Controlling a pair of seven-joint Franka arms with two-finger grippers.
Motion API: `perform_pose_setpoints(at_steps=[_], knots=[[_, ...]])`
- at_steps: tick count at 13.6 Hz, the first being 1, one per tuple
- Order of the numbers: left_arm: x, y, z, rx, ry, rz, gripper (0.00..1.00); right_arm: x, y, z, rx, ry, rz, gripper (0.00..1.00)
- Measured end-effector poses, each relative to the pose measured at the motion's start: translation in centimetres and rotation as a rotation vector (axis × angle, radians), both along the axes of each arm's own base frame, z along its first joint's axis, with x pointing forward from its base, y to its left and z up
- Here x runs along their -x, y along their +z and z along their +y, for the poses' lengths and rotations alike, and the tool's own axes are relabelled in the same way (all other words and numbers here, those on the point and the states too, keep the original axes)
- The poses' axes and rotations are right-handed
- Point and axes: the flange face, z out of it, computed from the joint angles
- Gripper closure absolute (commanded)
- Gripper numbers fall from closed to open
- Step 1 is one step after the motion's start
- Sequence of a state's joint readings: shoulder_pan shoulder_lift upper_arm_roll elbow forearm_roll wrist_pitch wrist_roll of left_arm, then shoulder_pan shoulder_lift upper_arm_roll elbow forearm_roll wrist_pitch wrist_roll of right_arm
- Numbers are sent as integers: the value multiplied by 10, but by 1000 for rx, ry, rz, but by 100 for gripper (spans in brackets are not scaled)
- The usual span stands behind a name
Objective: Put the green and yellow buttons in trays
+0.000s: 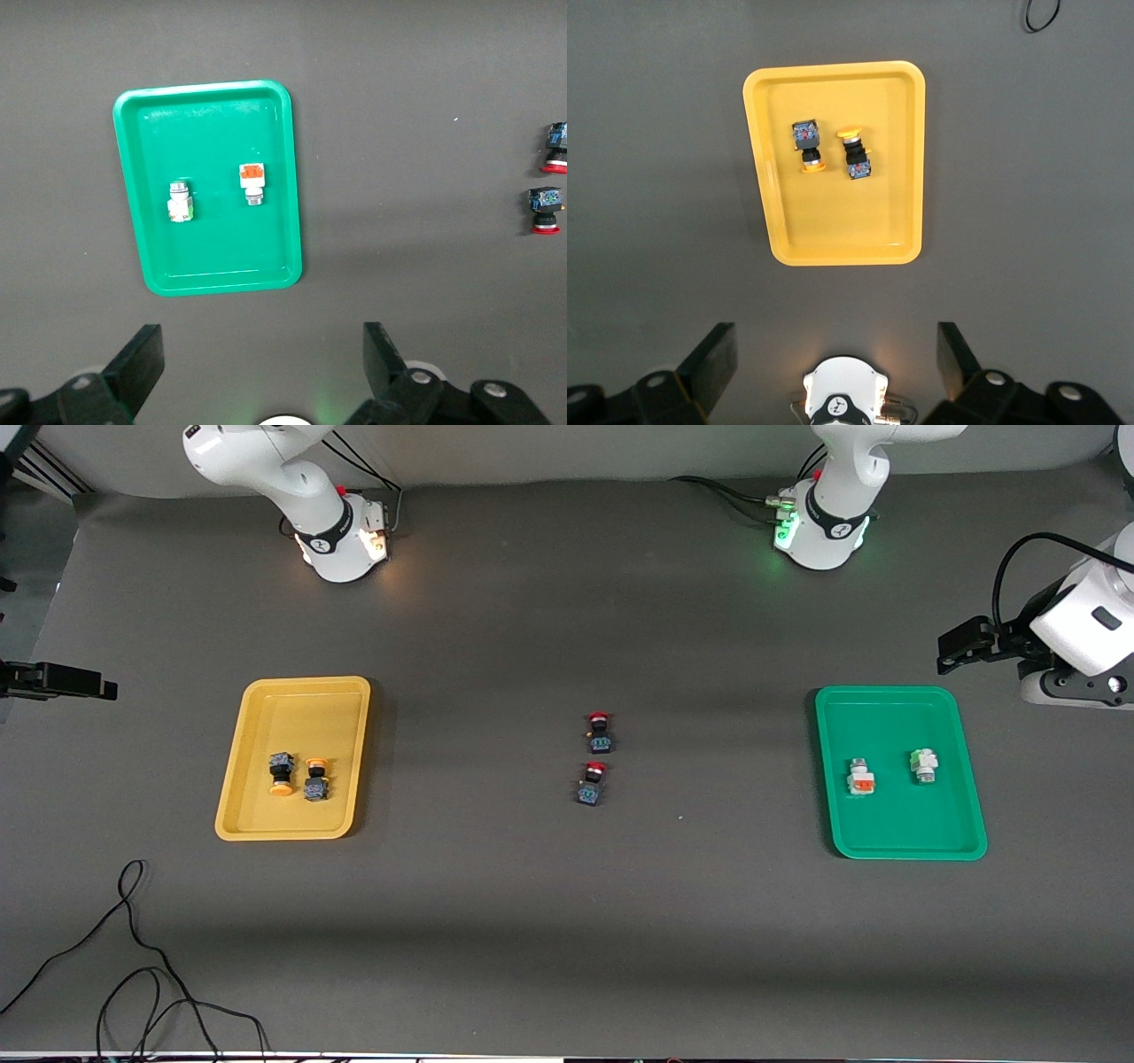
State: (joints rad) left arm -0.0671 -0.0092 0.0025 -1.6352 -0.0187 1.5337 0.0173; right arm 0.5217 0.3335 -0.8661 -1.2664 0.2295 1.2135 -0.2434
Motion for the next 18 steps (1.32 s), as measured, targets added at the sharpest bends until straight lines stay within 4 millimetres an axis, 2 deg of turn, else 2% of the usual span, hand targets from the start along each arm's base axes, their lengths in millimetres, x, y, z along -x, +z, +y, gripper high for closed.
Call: perform_pose_setpoints(at_steps=[7,11,18], knots=[[0,0,0,0,0,1,0,3,11,38,22,-9,2,0],[0,0,0,-1,0,0,0,14,16,43,44,8,-65,0],[0,0,1,-2,0,0,0,52,0,42,43,5,-195,0]])
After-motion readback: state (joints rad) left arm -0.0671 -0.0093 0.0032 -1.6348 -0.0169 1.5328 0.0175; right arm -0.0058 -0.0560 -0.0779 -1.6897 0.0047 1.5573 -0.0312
